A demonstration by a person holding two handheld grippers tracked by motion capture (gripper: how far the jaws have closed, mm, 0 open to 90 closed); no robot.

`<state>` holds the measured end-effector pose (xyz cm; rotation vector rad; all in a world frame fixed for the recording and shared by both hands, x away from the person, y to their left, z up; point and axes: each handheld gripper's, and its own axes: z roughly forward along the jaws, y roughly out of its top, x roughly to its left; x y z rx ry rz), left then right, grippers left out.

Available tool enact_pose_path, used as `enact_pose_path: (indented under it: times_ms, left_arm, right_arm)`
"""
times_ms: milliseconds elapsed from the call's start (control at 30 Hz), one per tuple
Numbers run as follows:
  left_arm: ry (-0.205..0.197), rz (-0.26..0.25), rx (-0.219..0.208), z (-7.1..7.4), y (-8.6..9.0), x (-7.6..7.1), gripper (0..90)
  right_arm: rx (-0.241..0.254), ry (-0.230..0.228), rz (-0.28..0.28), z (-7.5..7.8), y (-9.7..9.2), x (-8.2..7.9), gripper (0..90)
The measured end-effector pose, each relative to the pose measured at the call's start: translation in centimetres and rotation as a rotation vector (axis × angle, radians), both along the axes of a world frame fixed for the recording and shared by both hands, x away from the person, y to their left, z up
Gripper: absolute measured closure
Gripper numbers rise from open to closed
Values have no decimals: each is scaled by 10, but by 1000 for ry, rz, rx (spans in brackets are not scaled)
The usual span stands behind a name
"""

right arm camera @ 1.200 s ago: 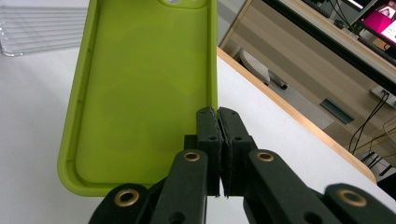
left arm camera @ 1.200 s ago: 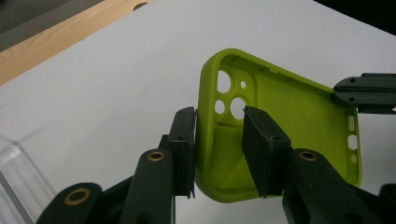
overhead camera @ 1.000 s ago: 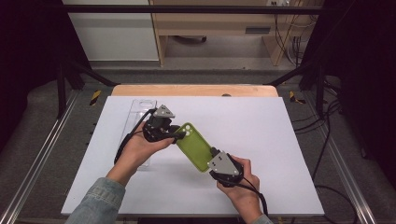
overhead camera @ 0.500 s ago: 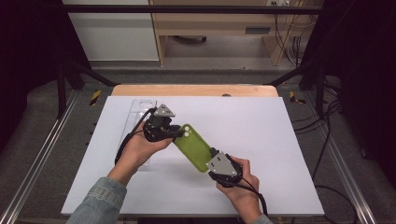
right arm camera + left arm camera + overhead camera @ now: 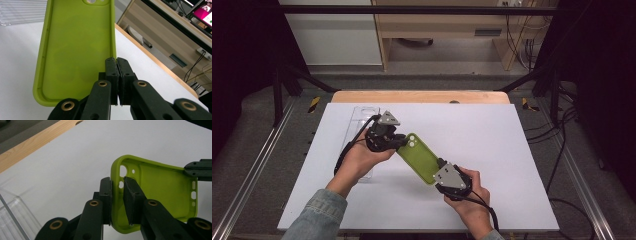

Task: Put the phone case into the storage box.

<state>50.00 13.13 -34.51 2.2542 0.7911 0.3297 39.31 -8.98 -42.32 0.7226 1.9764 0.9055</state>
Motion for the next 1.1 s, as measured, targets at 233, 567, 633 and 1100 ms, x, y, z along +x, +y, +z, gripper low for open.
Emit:
enact_pose_path:
  times_ms: [233, 567, 633, 1100]
  left_arm:
    - [-44, -4, 68, 0, -2, -1, 841]
    - [-113, 1, 146, -3, -9, -5, 869]
    - [-131, 2, 158, -3, -10, -6, 871]
    - [-168, 10, 184, -8, -8, -9, 877]
  right_arm:
    - [-21, -11, 1, -1, 3, -1, 883]
    - [-37, -15, 10, 2, 5, -4, 883]
    - [-37, -11, 11, 3, 6, -4, 882]
    - [2, 53, 39, 3, 7, -1, 856]
